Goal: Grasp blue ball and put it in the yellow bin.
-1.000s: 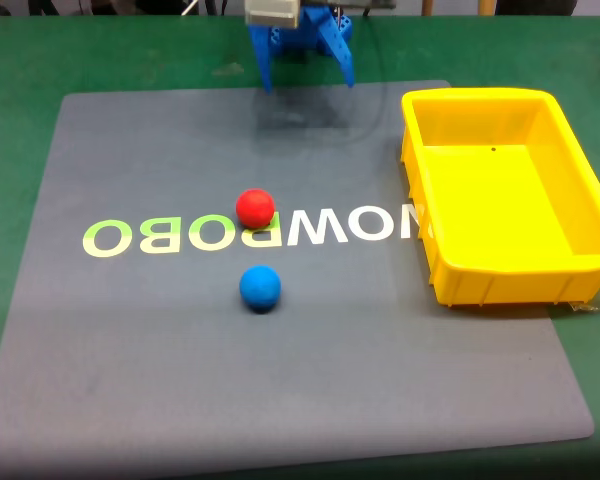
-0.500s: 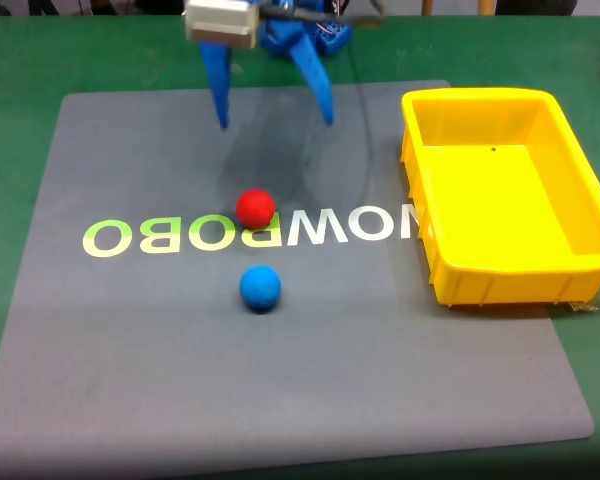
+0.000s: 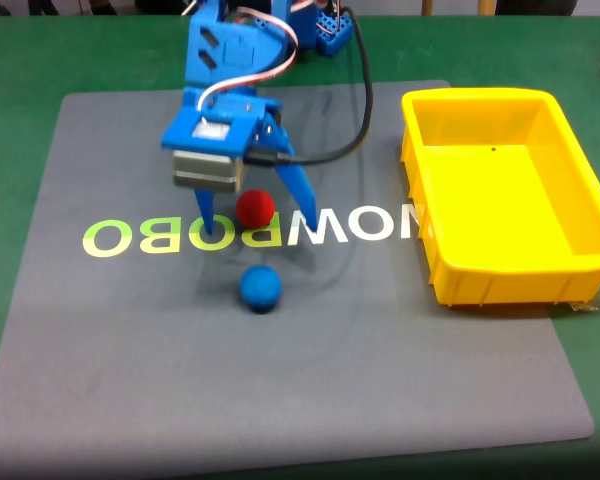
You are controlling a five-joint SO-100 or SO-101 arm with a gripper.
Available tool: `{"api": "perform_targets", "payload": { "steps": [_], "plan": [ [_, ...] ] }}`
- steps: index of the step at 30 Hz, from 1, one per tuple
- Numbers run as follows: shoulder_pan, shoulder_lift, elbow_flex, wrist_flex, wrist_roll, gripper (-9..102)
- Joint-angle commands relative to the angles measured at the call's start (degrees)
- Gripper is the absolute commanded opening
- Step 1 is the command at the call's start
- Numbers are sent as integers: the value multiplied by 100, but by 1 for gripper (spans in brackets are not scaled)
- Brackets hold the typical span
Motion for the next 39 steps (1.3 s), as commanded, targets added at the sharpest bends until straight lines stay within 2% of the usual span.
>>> {"api": "perform_targets", "payload": {
  "steps": [1,16,31,35,39],
  "plan": [
    [53,-290,-791,-193,-26,44],
    [-246,-1767,-2373,0,-79,40],
    [-334,-2241,-2689,-18,-158,32],
    [-352,-2417,-2918,18,-123,26],
    [-378,-2470,-2979,26,-185,6]
  ]
}}
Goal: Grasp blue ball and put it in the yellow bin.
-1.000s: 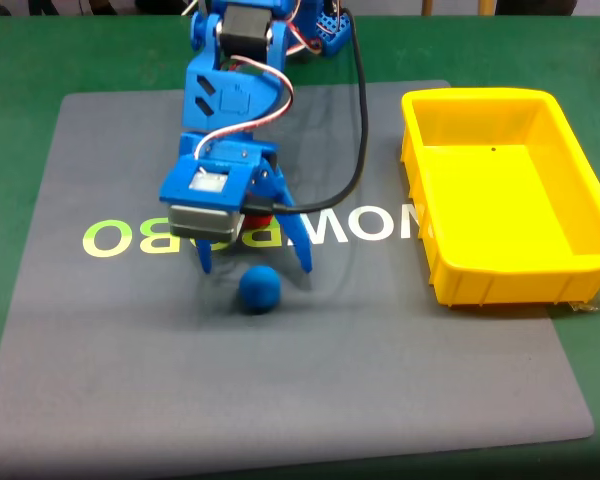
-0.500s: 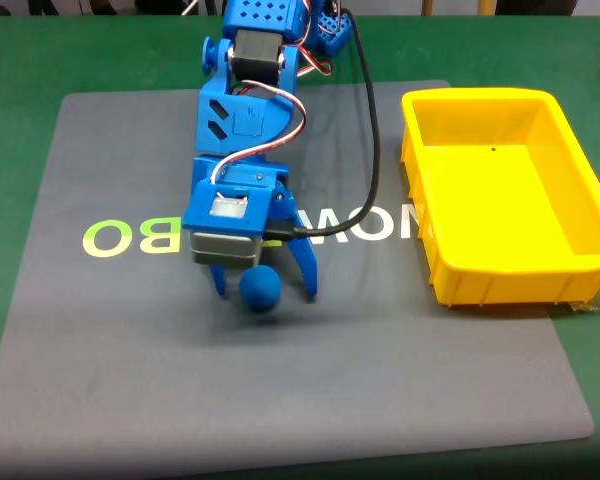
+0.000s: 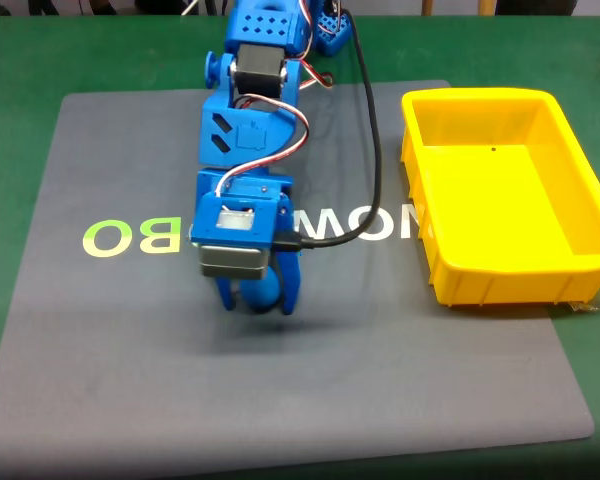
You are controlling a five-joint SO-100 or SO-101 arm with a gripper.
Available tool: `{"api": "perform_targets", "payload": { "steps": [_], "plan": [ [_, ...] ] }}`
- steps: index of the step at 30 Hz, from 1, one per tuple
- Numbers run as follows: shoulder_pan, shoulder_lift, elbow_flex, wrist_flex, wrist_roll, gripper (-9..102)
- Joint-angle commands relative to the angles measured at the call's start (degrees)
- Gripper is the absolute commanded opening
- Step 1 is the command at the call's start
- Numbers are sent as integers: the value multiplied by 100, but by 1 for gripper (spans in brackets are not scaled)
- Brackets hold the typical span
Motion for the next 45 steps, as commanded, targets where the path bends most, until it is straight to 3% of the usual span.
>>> {"api": "perform_targets", "payload": {
  "steps": [1,12,21,27,34,45],
  "plan": [
    [-44,97,-316,9,-88,1],
    [-211,422,-316,70,0,0],
    [-563,1934,-255,422,211,0],
    [-1195,3103,-123,1187,475,0],
    [-2232,4377,1204,1195,571,0],
    [-3393,4852,2101,1195,756,0]
  ]
}}
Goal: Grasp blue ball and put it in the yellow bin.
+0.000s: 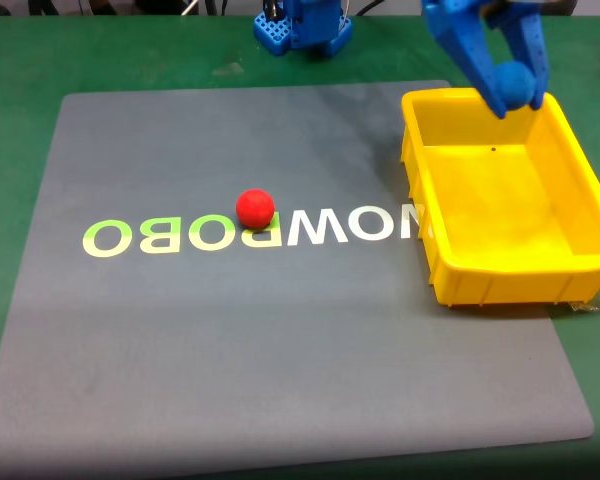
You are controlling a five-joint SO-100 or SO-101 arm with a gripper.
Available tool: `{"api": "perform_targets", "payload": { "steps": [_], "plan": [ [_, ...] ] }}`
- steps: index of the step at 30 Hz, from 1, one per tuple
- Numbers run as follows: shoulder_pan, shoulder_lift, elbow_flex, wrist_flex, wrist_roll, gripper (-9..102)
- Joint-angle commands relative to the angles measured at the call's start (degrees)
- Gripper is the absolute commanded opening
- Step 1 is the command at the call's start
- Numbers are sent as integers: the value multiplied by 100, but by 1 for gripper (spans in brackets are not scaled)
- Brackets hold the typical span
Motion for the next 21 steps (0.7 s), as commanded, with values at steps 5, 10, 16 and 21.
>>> {"api": "perform_targets", "payload": {
  "steps": [5,10,16,21],
  "plan": [
    [-387,413,9,18,79,0],
    [-360,396,9,18,18,4],
    [-193,501,114,26,-18,40],
    [-62,712,272,26,-35,42]
  ]
}}
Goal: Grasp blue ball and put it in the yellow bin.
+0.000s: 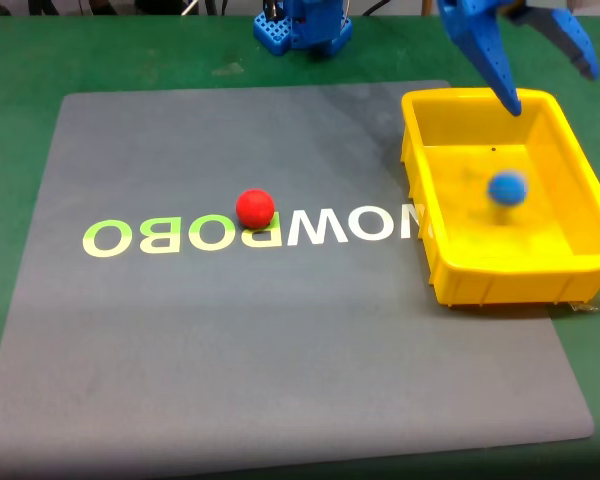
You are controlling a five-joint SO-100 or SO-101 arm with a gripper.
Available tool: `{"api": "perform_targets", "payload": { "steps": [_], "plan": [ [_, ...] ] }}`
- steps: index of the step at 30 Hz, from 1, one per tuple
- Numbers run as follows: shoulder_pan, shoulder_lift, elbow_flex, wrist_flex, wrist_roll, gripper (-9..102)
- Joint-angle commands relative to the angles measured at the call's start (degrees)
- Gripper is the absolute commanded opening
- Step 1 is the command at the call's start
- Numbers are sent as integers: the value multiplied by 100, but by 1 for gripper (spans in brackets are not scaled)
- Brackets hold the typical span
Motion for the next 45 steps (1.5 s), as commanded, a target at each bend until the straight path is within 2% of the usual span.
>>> {"api": "perform_targets", "payload": {
  "steps": [1,8,13,18,24,30,36,45],
  "plan": [
    [176,554,18,9,-53,43],
    [343,1397,879,-44,-158,43],
    [606,2927,2742,-334,-448,41],
    [1187,4948,5247,-659,-940,28],
    [1986,7233,7664,-589,-1389,0],
    [2355,9114,8956,703,-1494,0],
    [2531,10222,9580,2048,-1415,0],
    [2496,10485,9809,2856,-1107,0]
  ]
}}
